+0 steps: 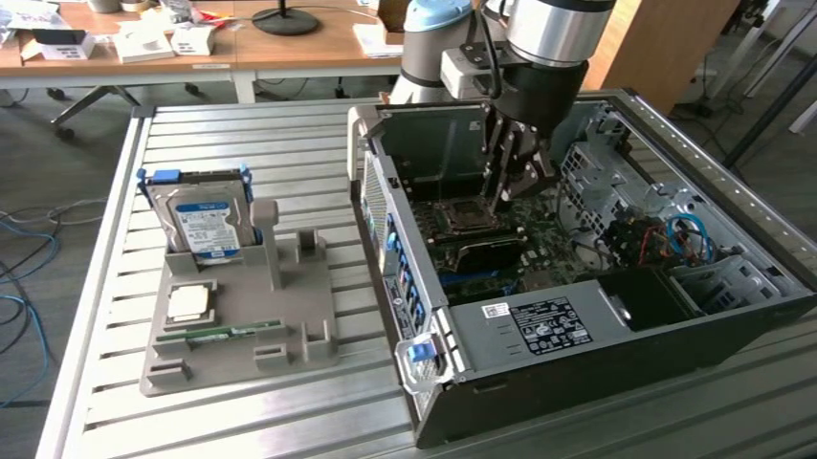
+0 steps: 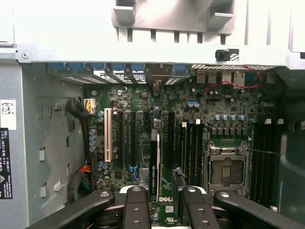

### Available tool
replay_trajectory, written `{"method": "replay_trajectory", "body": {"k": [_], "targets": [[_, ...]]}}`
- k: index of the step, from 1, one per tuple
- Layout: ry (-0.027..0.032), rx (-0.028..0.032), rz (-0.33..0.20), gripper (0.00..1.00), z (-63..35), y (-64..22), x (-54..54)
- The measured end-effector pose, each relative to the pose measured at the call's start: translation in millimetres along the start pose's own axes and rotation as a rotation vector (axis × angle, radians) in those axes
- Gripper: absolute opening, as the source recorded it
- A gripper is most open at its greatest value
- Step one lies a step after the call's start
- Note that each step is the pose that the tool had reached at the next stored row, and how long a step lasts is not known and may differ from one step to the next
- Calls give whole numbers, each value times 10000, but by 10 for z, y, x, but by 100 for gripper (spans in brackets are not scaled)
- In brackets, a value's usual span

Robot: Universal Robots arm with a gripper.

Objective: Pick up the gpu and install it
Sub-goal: 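Press down on the gpu until it lock into place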

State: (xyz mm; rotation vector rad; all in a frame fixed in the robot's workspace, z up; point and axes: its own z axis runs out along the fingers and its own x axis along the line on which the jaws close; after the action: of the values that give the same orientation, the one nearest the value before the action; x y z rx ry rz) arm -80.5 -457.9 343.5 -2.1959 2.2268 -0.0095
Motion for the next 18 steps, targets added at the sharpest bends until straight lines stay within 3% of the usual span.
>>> {"method": "replay_trajectory", "body": {"k": [9,11,13,15,18], "targets": [[1,0,0,32,0,0,0],[0,0,0,19,0,0,0],[0,0,0,19,0,0,0],[0,0,0,11,0,0,0],[0,0,0,11,0,0,0]]}}
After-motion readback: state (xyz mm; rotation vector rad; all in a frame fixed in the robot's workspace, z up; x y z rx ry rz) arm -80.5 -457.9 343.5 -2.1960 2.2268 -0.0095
